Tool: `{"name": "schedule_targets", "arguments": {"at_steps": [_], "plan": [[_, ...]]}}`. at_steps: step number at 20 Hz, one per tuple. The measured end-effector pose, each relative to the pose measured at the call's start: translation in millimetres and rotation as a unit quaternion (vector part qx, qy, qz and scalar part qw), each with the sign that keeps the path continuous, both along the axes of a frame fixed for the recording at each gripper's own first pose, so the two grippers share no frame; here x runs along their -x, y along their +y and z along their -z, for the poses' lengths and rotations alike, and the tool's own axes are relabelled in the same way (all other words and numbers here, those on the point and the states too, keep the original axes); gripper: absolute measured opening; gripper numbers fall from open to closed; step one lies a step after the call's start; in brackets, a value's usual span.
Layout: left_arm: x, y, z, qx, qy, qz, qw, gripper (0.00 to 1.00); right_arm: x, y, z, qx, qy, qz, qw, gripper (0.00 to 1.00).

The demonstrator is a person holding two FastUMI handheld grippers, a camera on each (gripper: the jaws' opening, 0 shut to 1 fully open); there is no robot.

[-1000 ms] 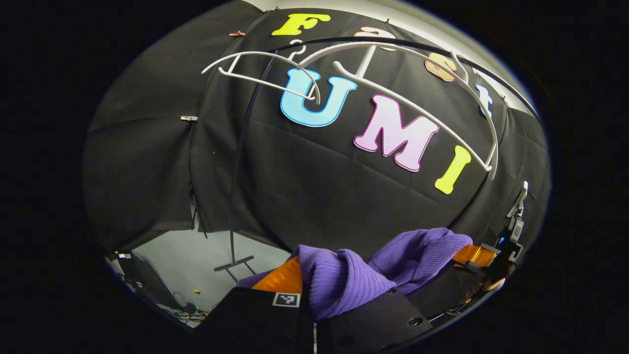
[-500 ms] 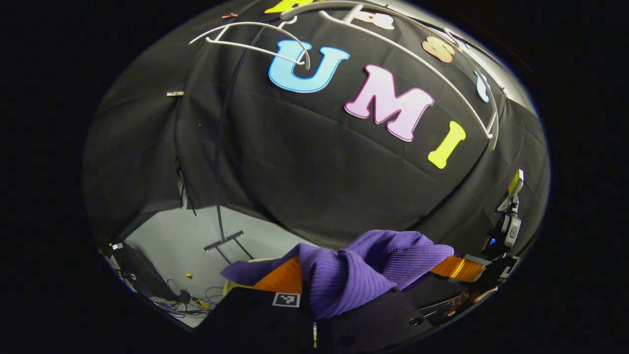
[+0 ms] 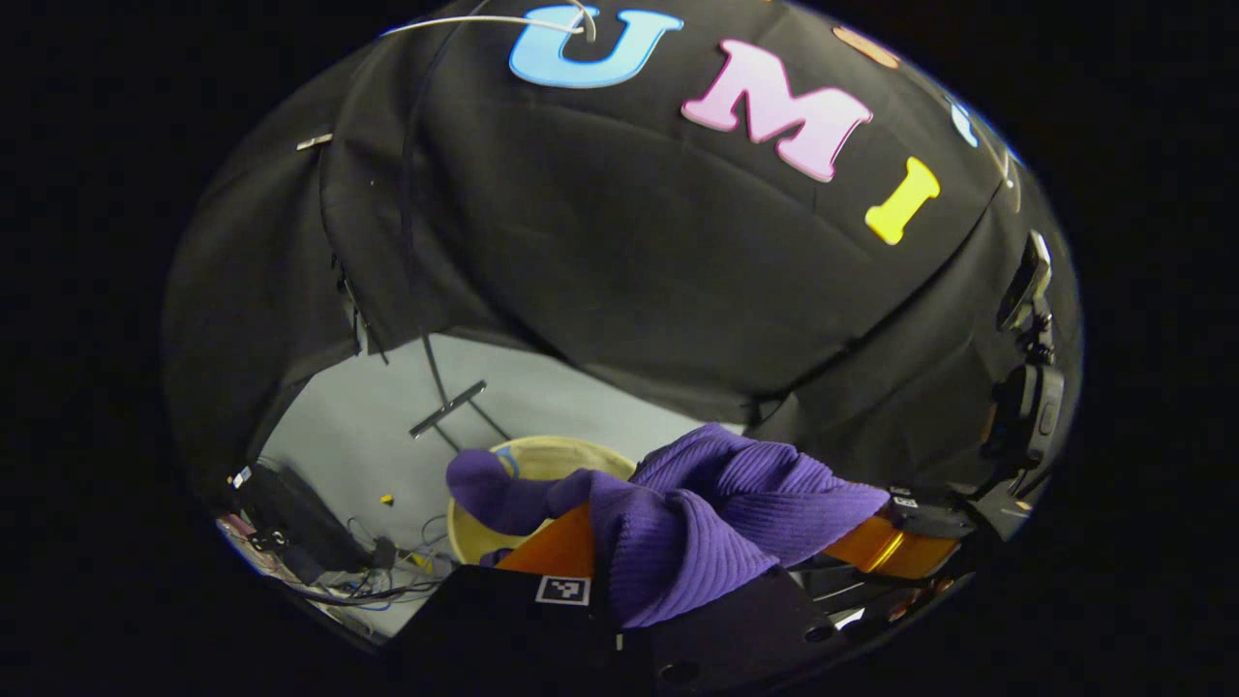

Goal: Grasp the clothes on the hanger with both hands and then place them into the laundry hamper below.

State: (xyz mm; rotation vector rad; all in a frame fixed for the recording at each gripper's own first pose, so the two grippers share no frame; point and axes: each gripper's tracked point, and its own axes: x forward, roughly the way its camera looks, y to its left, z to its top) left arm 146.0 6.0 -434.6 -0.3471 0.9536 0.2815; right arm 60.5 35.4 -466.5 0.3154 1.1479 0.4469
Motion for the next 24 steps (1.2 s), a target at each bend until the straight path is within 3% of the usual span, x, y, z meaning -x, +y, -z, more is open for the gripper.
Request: {"name": "schedule_targets", "arguments": {"at_steps": [4,11,14,15,16,19,20,24], "plan": [[7.8,-5.8,29.1,0.029,0.063,0.001,0.998,0.07,20.0,-3.3,24.8,0.032,0.044,-0.011,0.998,0.13],[15.2,5.9,42.2,0.063,0.09,-0.031,0.993,0.07,22.8,-15.8,45.3,0.062,0.085,-0.003,0.994,0.13],[18.5,6.6,46.5,0.062,0.106,-0.027,0.992,0.1,27.0,-20.1,51.8,0.08,0.103,-0.017,0.991,0.13],[21.0,8.0,47.0,0.053,0.117,-0.026,0.991,0.12,30.0,-21.2,53.5,0.082,0.101,-0.023,0.991,0.3],[19.8,5.1,45.9,0.057,0.119,-0.024,0.991,0.33,26.9,-21.5,51.0,0.079,0.096,-0.025,0.992,0.39],[23.6,6.8,48.2,0.048,0.123,-0.024,0.991,0.99,21.7,-30.4,54.1,0.089,0.085,-0.026,0.992,0.99],[22.1,6.6,47.9,0.047,0.123,-0.025,0.991,0.92,19.6,-31.4,53.3,0.089,0.083,-0.023,0.992,1.0],[21.2,9.4,45.3,0.045,0.115,-0.029,0.992,0.96,17.4,-38.8,48.9,0.089,0.081,-0.014,0.993,0.99]]}}
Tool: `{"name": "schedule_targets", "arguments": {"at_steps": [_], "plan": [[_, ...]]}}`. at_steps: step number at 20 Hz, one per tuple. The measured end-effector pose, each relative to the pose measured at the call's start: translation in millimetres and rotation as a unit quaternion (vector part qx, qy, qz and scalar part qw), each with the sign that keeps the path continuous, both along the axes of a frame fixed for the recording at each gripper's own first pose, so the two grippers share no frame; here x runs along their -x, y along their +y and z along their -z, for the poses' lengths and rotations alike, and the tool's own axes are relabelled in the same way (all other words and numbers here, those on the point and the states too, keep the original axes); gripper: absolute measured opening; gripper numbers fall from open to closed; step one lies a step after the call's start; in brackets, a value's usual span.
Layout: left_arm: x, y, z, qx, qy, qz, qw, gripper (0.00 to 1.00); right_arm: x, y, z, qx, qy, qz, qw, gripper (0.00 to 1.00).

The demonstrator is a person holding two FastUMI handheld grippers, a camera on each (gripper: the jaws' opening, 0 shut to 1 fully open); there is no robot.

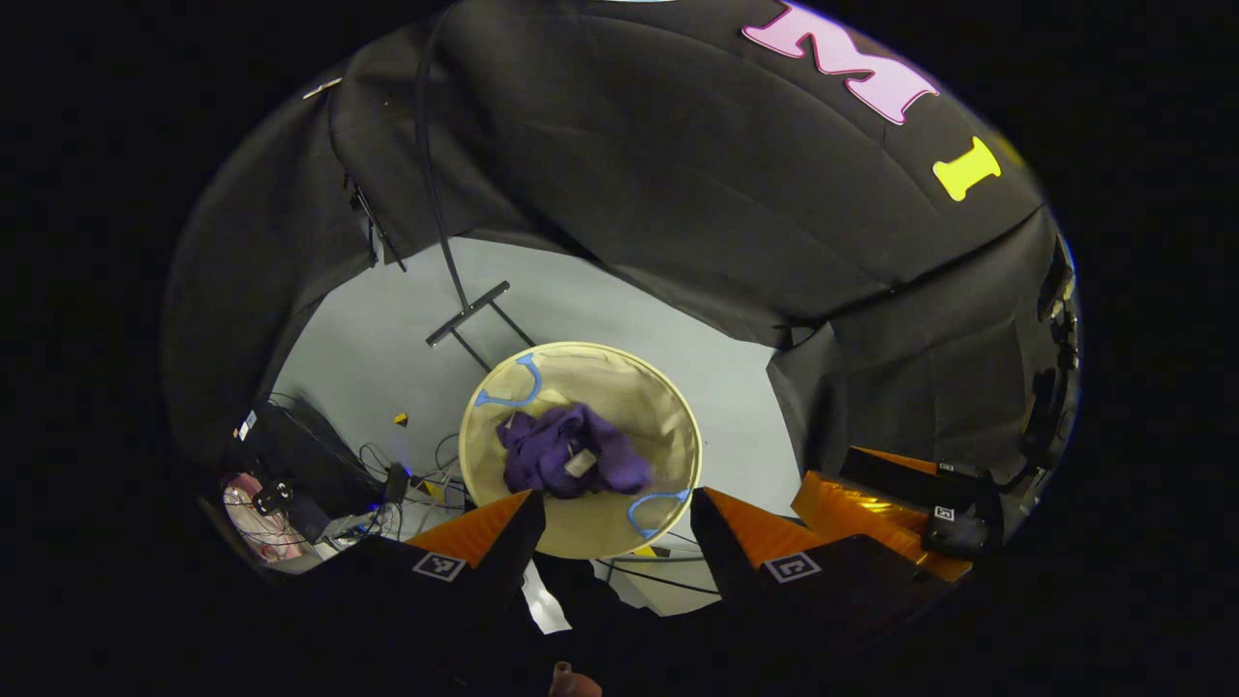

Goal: Grasp the clothes on the hanger with both hands and then place them into the laundry hamper below.

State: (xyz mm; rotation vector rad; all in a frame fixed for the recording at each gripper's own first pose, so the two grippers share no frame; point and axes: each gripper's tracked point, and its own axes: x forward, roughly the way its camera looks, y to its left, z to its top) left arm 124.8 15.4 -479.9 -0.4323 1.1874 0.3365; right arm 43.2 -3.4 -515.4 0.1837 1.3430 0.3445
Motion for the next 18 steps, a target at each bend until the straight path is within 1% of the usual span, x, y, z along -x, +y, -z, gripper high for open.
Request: {"name": "schedule_targets", "arguments": {"at_steps": [3,9,14,18], "plan": [[0.9,-0.3,-4.3,0.003,-0.008,-0.003,1.0,0.95,0.3,-3.5,-1.6,-0.002,-0.002,0.006,1.0,0.99],[0.7,-3.1,-11.6,0.001,-0.023,0.003,1.0,0.96,-2.0,-3.7,-10.6,-0.005,-0.014,0.015,1.0,0.99],[0.8,-3.9,-26.0,0.004,-0.046,0.018,0.999,0.96,-2.2,-2.1,-27.5,-0.005,-0.028,0.033,0.999,0.99],[5.0,-2.8,-47.1,0.004,-0.072,0.034,0.997,0.95,-0.3,2.4,-50.8,-0.005,-0.051,0.055,0.997,0.99]]}}
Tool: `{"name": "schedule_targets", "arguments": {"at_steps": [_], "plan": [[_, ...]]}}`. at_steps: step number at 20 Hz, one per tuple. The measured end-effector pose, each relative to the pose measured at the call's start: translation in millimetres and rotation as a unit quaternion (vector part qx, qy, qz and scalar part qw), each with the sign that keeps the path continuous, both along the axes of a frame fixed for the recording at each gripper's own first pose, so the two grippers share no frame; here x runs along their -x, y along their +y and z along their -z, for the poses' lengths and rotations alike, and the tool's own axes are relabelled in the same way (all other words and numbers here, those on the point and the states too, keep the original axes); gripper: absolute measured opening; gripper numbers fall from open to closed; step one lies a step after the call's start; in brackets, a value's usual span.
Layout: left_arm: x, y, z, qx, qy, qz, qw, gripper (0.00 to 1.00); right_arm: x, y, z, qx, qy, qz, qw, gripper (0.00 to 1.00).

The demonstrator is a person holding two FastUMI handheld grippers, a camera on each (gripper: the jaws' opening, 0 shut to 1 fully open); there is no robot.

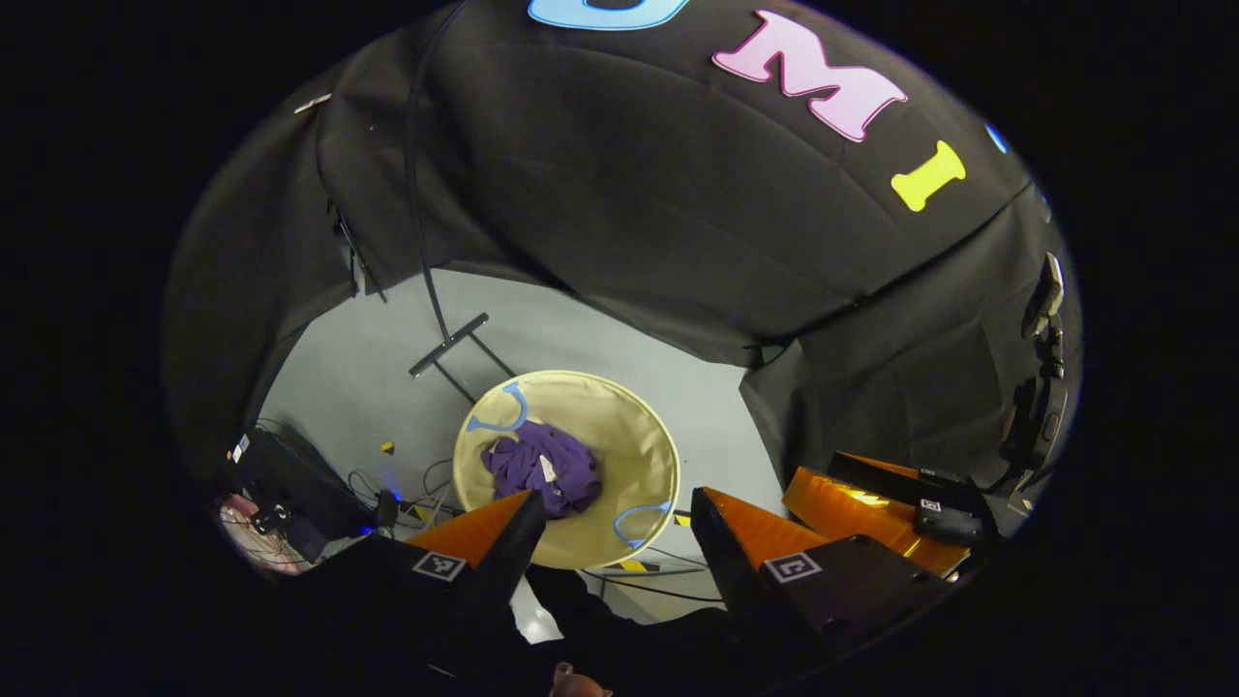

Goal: Grasp the clothes on the hanger with both hands and then place them into the laundry hamper below.

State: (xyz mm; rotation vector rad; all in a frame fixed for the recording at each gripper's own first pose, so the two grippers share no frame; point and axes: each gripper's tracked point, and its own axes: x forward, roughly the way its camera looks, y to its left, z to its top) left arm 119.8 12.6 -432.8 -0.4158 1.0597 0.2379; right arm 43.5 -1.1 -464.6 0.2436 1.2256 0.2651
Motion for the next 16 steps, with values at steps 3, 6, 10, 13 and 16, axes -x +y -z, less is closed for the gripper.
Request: {"name": "schedule_targets", "arguments": {"at_steps": [3,6,10,13,16], "plan": [[4.2,5.0,-25.9,-0.008,-0.036,0.023,0.999,0.95,0.3,7.4,-29.2,-0.007,-0.03,0.029,0.999,0.99],[11.2,12.6,-65.5,-0.024,-0.086,0.052,0.995,0.96,-0.4,14.8,-63.7,-0.014,-0.072,0.06,0.995,0.99],[19.3,21.4,-131.5,-0.044,-0.166,0.086,0.981,0.92,-4.4,29.1,-123.2,-0.021,-0.15,0.092,0.984,0.99],[30.5,27.9,-178.5,-0.055,-0.227,0.108,0.966,0.95,-5.6,38.3,-176.1,-0.025,-0.22,0.109,0.969,0.98],[43.5,28.2,-229.4,-0.067,-0.286,0.128,0.947,0.95,-11.6,52.1,-238.0,-0.041,-0.297,0.122,0.946,1.0]]}}
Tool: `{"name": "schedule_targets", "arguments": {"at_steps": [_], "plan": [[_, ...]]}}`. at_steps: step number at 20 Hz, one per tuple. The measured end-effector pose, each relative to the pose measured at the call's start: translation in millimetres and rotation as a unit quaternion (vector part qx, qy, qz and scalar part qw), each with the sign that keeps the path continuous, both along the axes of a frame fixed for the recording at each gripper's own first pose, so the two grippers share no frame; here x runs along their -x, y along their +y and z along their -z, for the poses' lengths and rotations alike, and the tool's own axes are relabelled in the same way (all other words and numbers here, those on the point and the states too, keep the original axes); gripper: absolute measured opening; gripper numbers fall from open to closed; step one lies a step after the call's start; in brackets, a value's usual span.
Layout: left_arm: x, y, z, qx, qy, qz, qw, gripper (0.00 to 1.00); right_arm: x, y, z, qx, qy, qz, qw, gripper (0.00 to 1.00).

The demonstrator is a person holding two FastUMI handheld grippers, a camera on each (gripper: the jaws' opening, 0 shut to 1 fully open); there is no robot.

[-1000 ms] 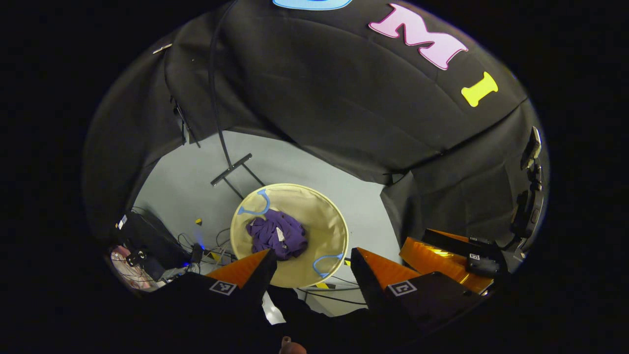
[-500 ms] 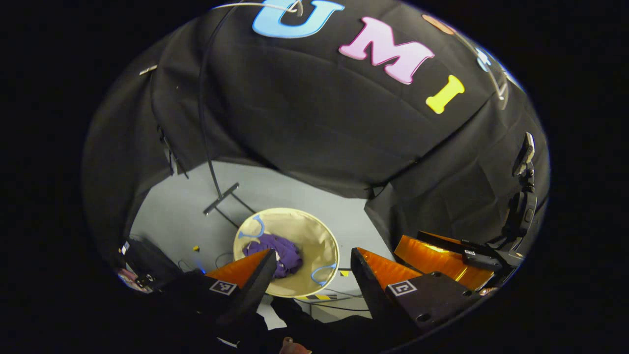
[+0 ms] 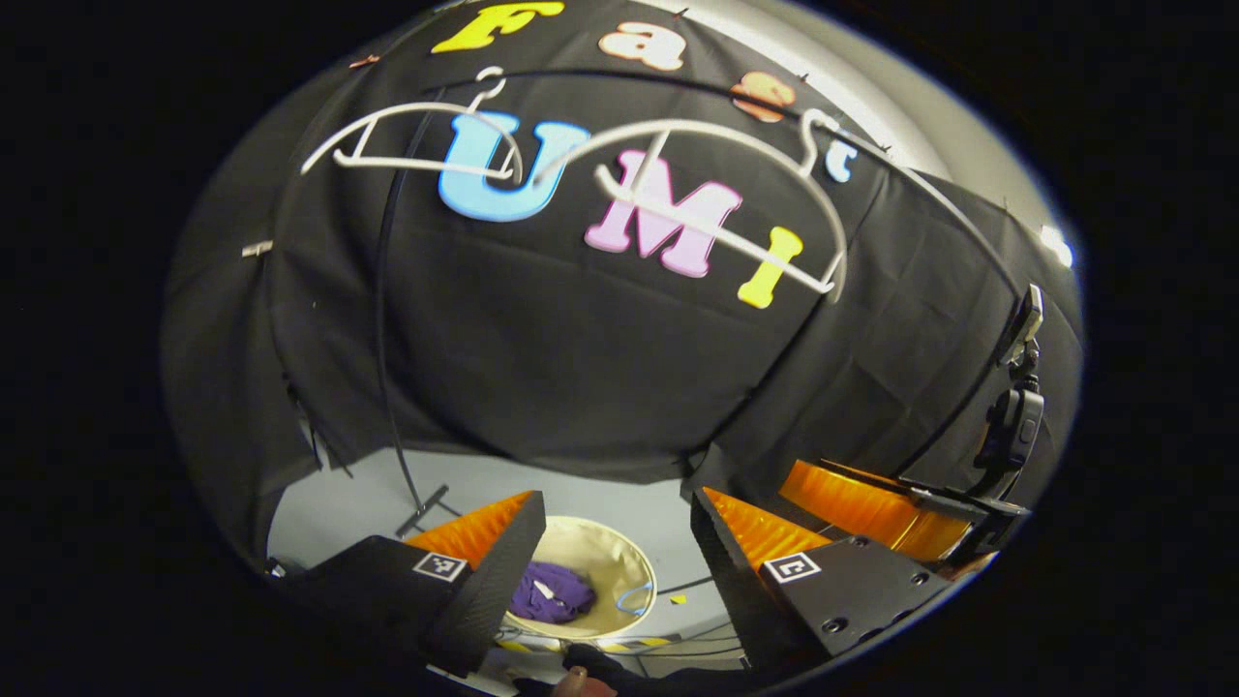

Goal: Grasp the clothes on the hanger with both hands and then place them into the laundry hamper below.

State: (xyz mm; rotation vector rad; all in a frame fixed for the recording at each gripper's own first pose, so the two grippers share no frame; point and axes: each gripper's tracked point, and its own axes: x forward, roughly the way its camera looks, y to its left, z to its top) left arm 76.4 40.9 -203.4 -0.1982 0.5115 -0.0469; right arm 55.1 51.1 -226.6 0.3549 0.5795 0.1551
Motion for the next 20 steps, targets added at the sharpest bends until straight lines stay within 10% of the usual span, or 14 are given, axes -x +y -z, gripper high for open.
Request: {"name": "schedule_targets", "arguments": {"at_steps": [10,20], "plan": [[63.3,-13.6,-152.1,-0.042,-0.216,0.054,0.974,0.95,25.4,7.3,-157.5,0.082,-0.226,0.051,0.969,0.92],[94.7,-17.8,-251.4,-0.068,-0.333,0.065,0.938,0.95,50.8,15.5,-251.5,0.102,-0.335,0.083,0.933,1.0]]}}
